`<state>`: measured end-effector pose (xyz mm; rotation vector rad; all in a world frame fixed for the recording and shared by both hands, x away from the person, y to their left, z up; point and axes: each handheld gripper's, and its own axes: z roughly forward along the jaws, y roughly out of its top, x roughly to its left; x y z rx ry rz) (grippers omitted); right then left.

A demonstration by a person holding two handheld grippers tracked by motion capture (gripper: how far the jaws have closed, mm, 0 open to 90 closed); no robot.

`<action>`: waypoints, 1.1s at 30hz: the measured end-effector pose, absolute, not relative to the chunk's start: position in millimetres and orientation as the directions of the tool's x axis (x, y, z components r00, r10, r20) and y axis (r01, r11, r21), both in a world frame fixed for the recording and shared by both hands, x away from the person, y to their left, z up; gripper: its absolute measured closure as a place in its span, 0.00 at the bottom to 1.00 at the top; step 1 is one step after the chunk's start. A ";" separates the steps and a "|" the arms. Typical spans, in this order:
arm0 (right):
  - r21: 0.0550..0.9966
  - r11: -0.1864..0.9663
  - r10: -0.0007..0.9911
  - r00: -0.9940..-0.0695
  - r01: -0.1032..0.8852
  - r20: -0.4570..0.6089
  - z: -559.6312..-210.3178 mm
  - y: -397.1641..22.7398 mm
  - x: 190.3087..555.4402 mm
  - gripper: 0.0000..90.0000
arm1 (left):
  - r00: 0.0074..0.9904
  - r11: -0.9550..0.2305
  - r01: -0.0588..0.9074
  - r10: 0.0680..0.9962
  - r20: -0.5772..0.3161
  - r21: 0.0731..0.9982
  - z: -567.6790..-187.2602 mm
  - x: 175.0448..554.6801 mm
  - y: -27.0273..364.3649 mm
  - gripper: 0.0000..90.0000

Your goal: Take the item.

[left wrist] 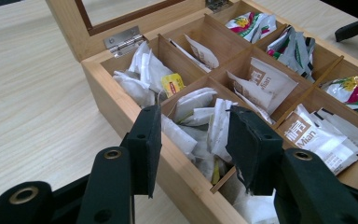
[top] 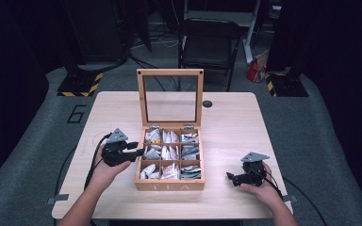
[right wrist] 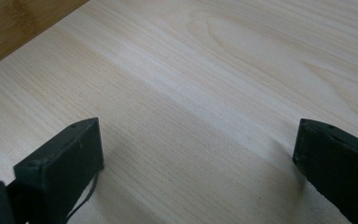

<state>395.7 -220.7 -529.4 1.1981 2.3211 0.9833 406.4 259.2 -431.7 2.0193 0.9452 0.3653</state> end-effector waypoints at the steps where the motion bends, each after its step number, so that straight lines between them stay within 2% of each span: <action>1: 0.715 0.405 0.811 -0.584 0.570 0.006 -529.3 -221.0 395.7 0.01 | 0.671 -0.349 0.488 0.736 -0.088 0.800 -431.8 406.4 258.3 0.61; 33: 0.715 0.405 0.811 -0.585 0.570 0.006 -529.2 -221.0 395.6 0.01 | 0.701 -0.358 0.499 0.703 -0.124 0.789 -443.4 413.3 237.0 0.68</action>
